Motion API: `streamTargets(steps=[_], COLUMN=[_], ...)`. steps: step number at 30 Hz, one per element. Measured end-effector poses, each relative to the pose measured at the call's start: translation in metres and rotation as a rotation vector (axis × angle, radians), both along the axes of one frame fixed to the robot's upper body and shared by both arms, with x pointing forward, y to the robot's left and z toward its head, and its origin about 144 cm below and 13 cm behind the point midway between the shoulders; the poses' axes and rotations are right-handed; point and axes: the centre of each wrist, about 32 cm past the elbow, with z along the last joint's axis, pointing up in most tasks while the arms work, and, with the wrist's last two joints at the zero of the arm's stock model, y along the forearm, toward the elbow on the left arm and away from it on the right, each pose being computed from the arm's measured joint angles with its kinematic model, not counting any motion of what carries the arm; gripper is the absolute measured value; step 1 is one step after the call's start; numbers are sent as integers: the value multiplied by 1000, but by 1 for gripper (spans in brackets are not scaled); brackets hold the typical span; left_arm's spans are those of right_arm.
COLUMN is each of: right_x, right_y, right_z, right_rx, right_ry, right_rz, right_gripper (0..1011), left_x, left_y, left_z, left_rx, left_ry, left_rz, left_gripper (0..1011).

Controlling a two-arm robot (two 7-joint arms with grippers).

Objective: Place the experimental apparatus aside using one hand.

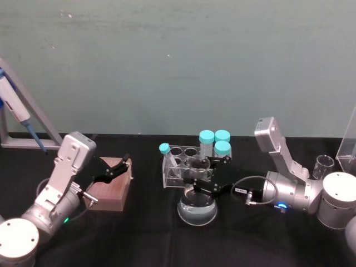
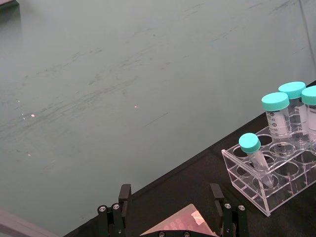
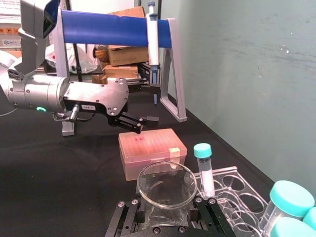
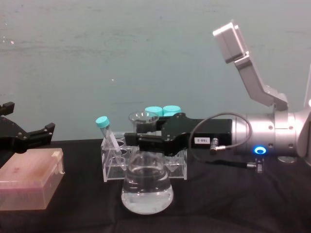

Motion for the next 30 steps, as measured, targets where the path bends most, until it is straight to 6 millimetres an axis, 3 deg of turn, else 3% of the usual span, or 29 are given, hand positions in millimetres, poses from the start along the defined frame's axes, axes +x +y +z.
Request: streamTargets(steps=[15,30], right_x=[-11,-32], right_y=[-14,-44], right_z=[8,20], right_rx=[28,45], right_ry=[5,-9], right_rz=[-49,-180], right_gripper=[451,451], left_x=[0,0], left_y=[0,0], left_z=[0,0], left_rx=[0,0], left_ry=[0,0], left_rz=[0,0], left_gripper=[1000,1000])
